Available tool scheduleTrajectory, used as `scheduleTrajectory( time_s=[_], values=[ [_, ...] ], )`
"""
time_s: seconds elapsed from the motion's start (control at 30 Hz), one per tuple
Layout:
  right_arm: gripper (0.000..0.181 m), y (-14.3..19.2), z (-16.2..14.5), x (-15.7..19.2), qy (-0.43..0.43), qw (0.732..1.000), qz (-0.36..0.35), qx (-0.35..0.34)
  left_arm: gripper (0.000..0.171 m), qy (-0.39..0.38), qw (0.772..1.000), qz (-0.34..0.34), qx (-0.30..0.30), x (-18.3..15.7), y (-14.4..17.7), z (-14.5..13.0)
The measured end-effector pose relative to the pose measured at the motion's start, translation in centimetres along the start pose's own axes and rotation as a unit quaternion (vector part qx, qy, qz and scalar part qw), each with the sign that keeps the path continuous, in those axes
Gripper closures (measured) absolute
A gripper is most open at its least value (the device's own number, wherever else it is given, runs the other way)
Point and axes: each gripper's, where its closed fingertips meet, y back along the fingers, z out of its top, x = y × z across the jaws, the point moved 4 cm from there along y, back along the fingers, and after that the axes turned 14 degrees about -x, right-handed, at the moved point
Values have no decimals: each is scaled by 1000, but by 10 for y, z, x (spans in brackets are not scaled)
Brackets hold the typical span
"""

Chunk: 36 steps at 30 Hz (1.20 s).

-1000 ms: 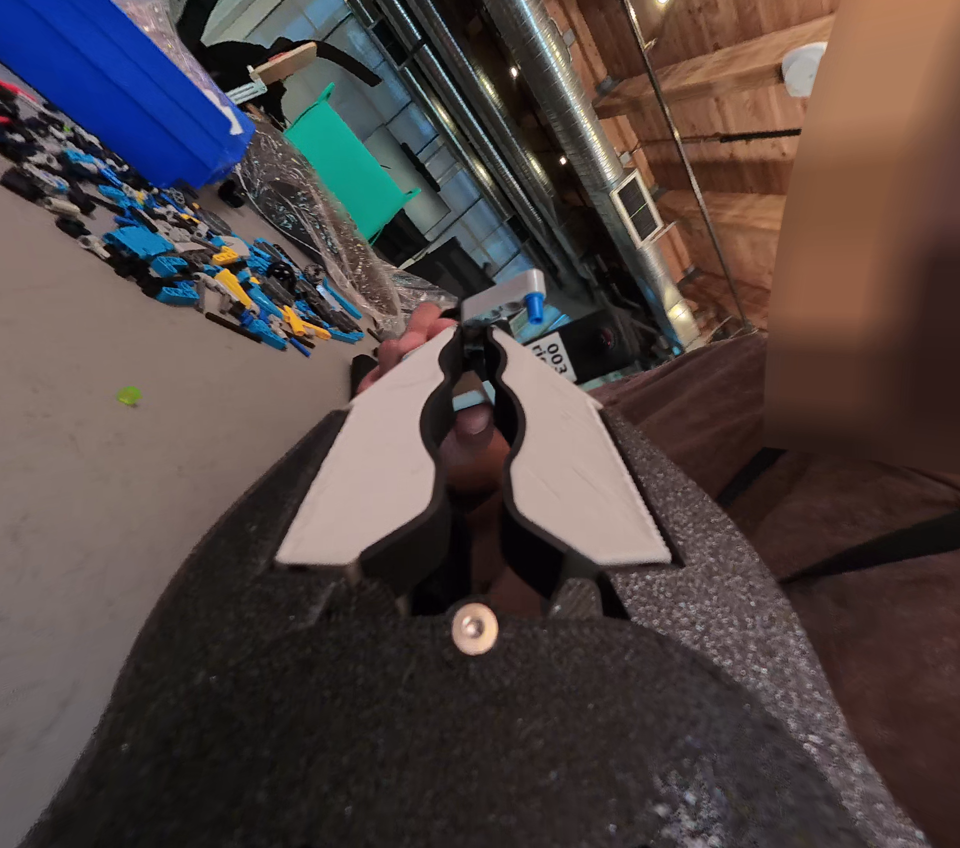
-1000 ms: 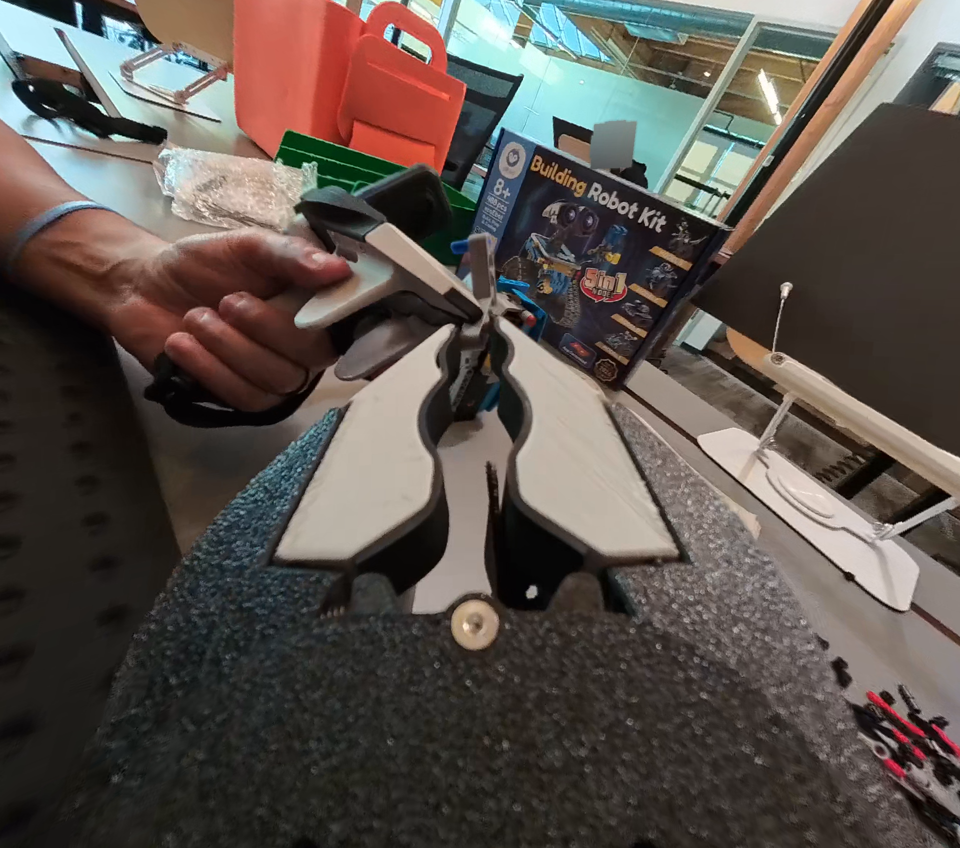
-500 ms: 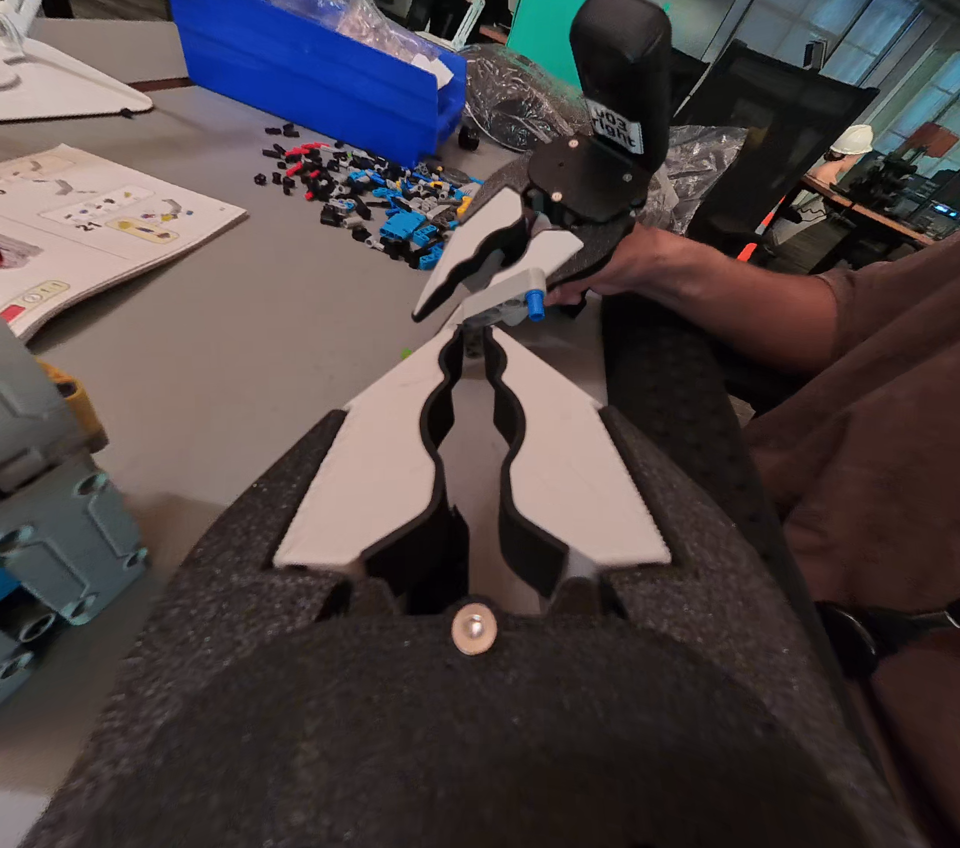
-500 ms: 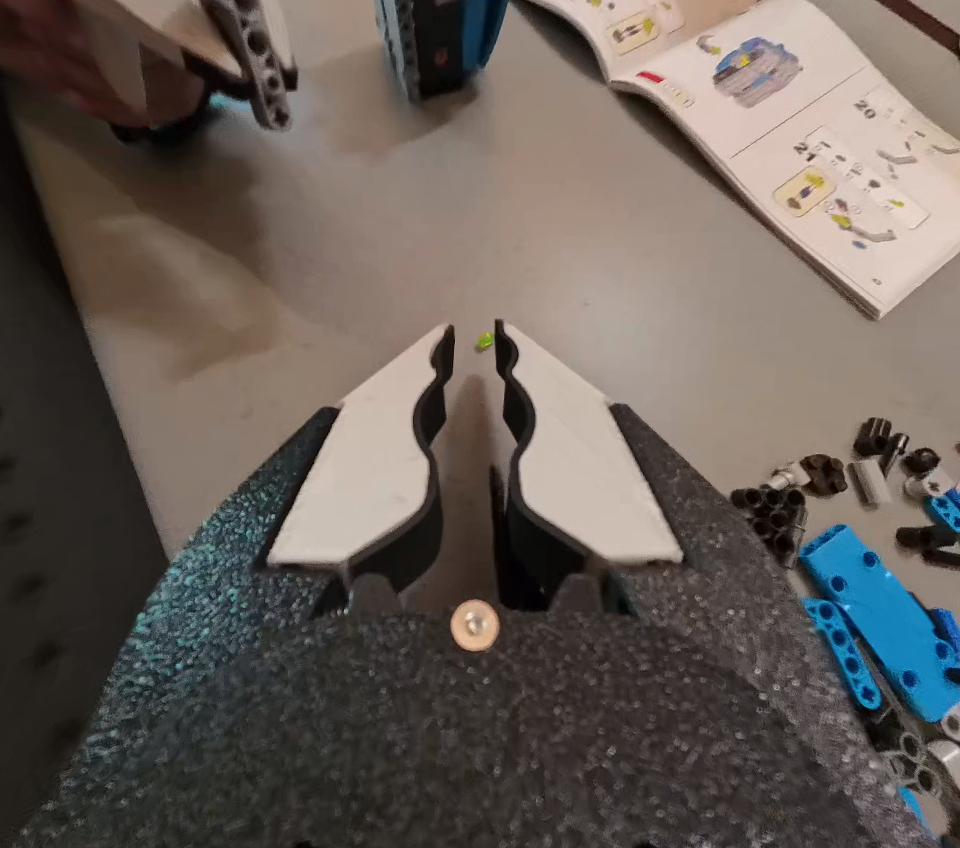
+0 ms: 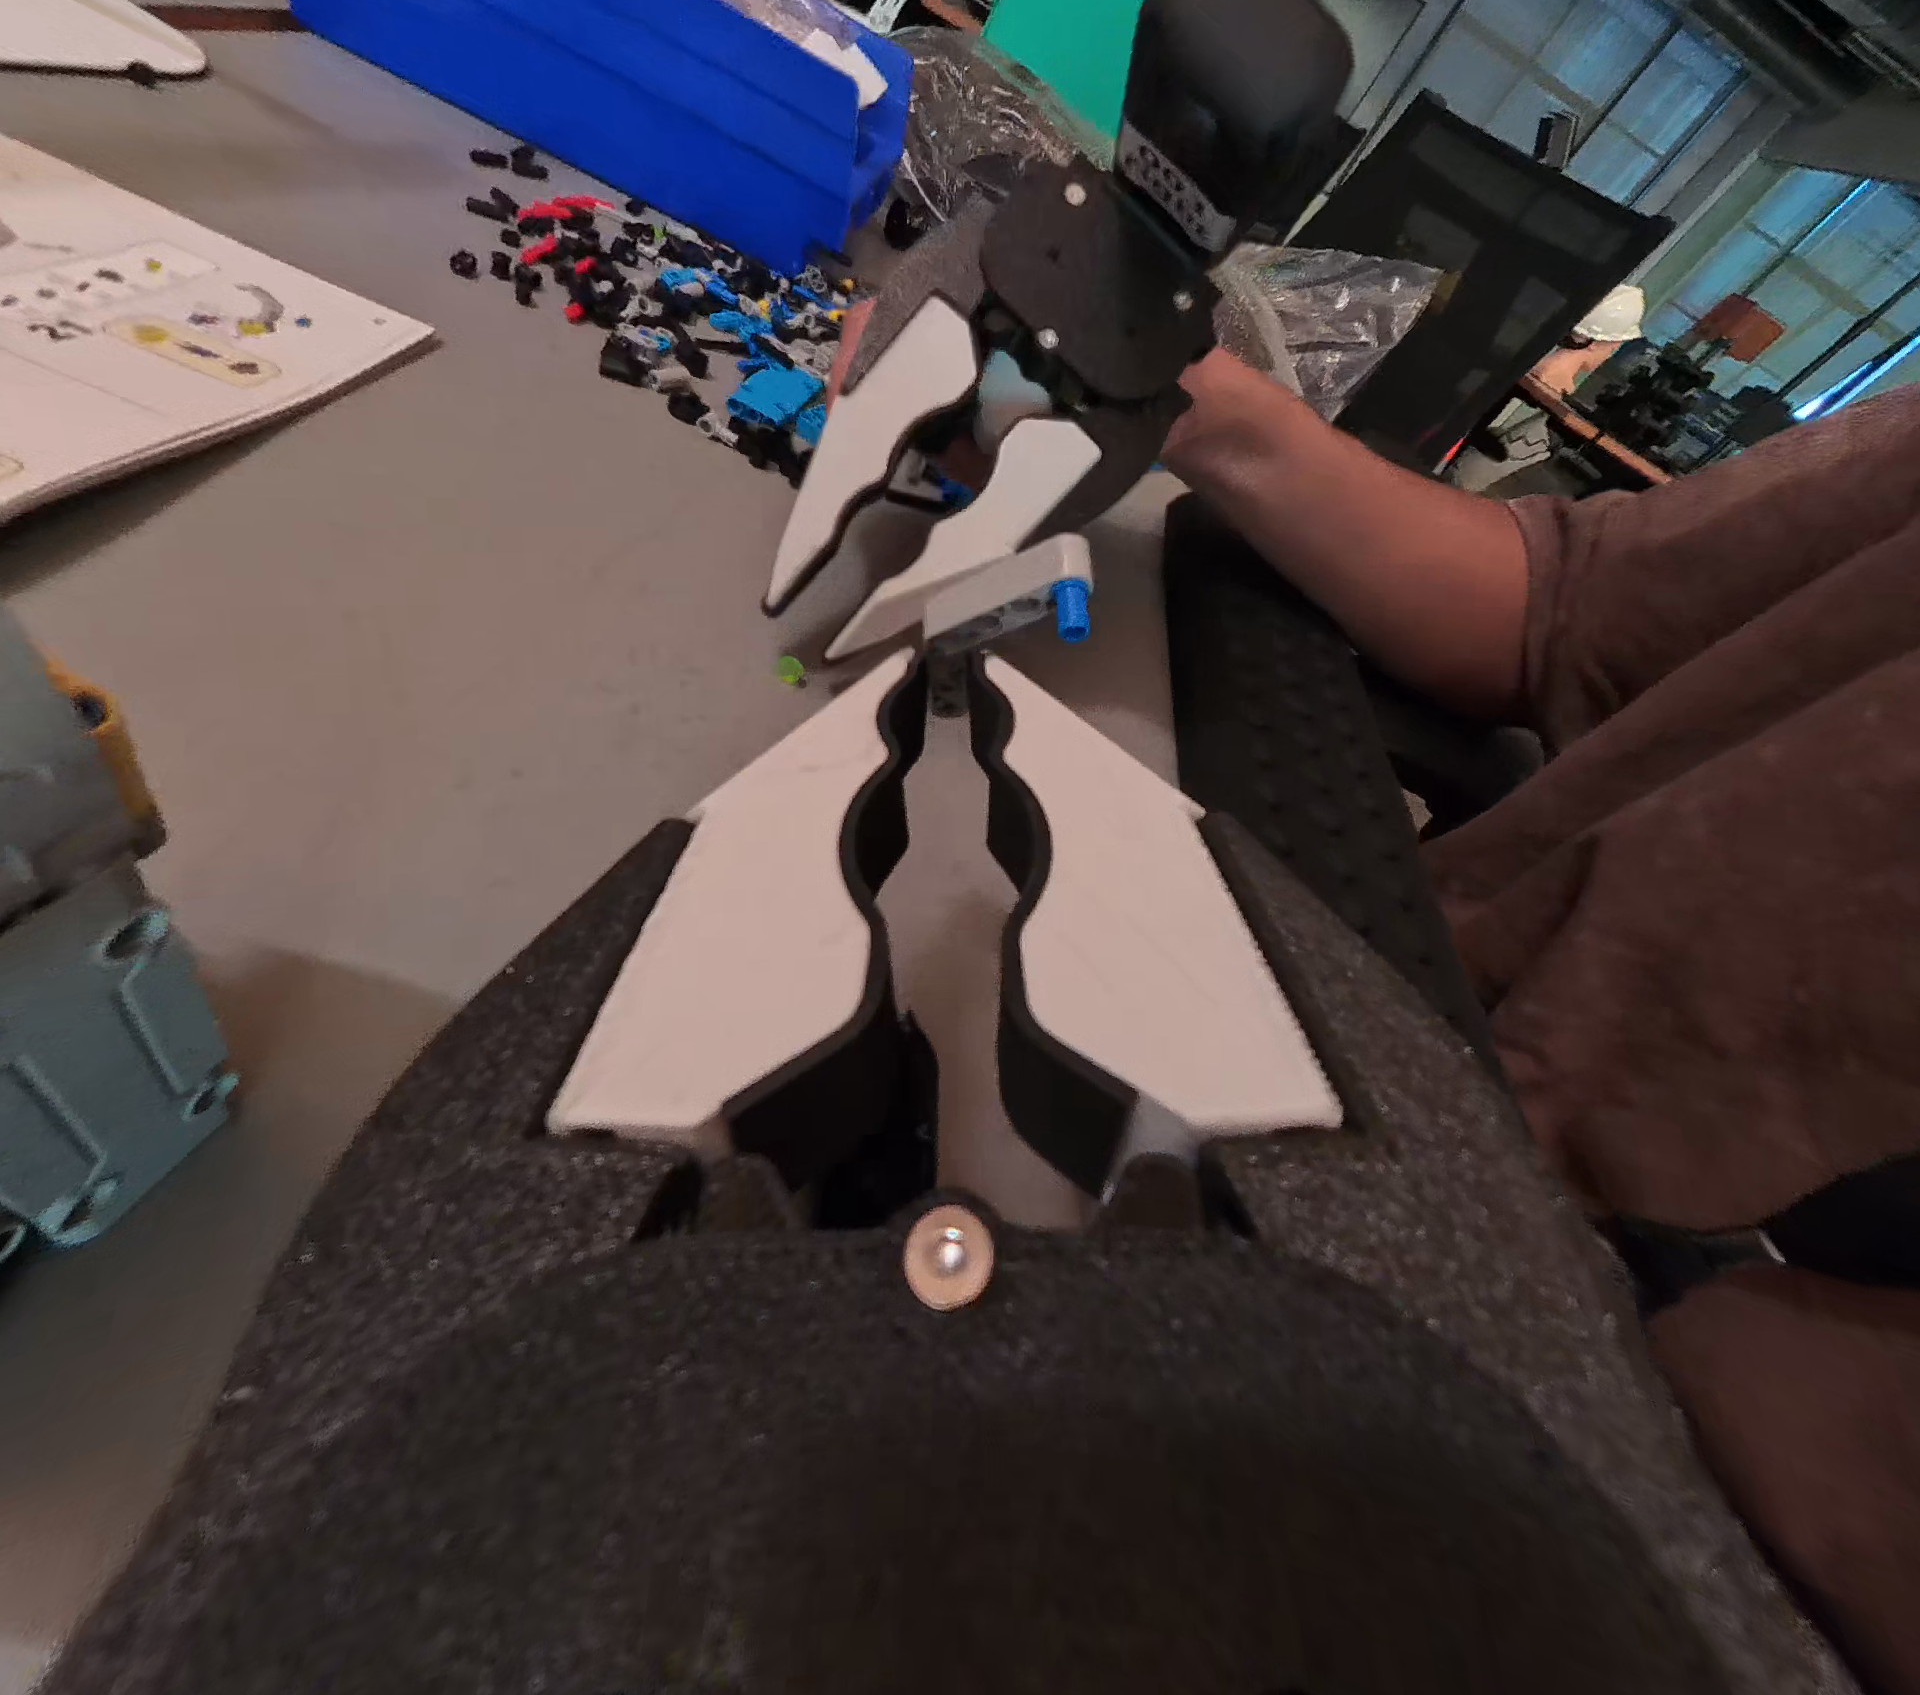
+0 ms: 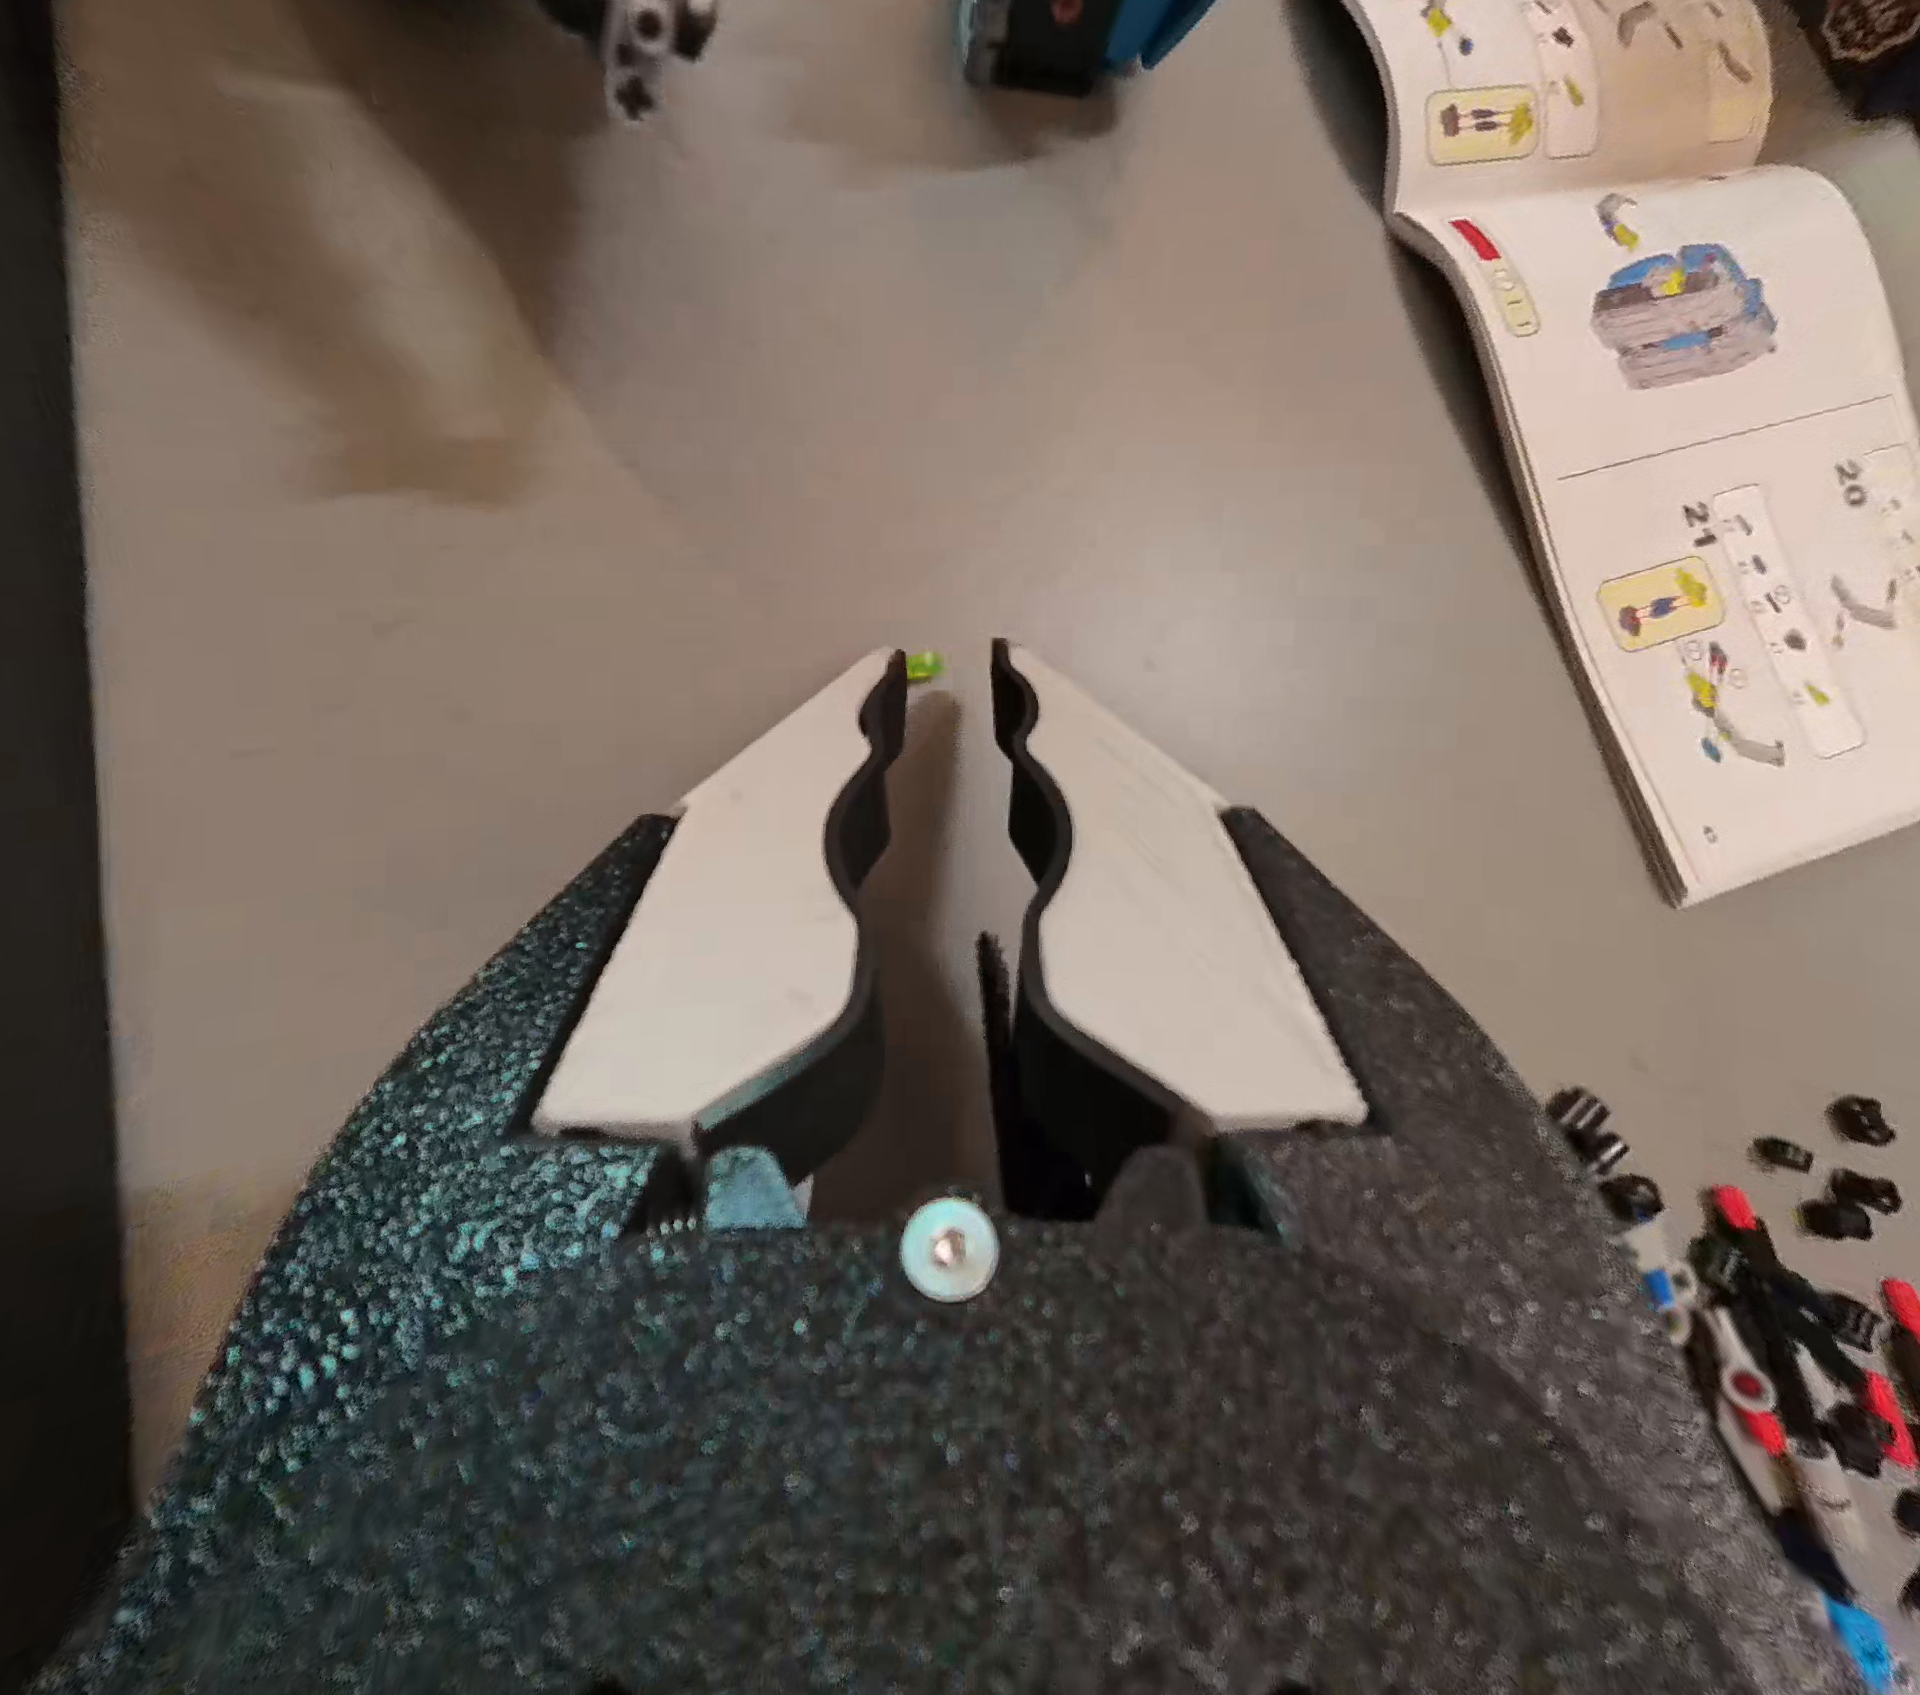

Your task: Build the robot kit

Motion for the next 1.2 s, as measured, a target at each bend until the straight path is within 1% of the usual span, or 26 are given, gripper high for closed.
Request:
scheduleTrajectory(
  time_s=[0.1, 0.2, 0.23, 0.33, 0.53, 0.6, 0.73, 0.8, 0.93, 1.0, 1.07, 1.13, 1.2],
  values=[
    [166, -4, -5, 1, -25, 999, 46, 10, 164, 20, 1000, -8, -4, 2, 1, 1],
    [166, -5, -6, 3, -32, 998, 60, 0, 164, 25, 1000, -13, -1, 2, 1, 1],
    [167, -4, -4, 3, -36, 998, 60, -8, 164, 25, 1000, -16, 0, 1, 0, 0],
    [167, -4, -8, -1, -37, 998, 53, 4, 164, 24, 1000, -19, 4, 1, 0, -1],
    [169, -8, -9, 1, -45, 997, 67, 0, 164, 28, 999, -20, 11, 1, -1, -2],
    [173, -8, -9, 1, -55, 995, 79, -1, 164, 28, 999, -19, 14, 1, -1, -3],
    [174, -8, -10, 1, -74, 993, 90, 0, 164, 27, 999, -21, 15, 1, -2, -3],
    [174, -8, 0, 3, -55, 994, 90, -20, 164, 31, 999, -28, 13, 0, -1, -3],
    [174, -1, 51, 19, 34, 990, 74, -112, 164, 32, 999, -37, 15, -2, -1, -3],
    [174, 3, 70, 28, 70, 986, 62, -138, 165, 27, 999, -34, 21, -2, -2, -4],
    [174, 4, 78, 33, 120, 983, 39, -136, 165, 25, 999, -33, 27, -2, -3, -6],
    [174, 4, 77, 39, 173, 977, 25, -120, 165, 27, 999, -32, 29, -2, -3, -6],
    [174, 0, 76, 44, 197, 974, 21, -110, 165, 28, 999, -32, 32, -2, -4, -7]
  ],
)
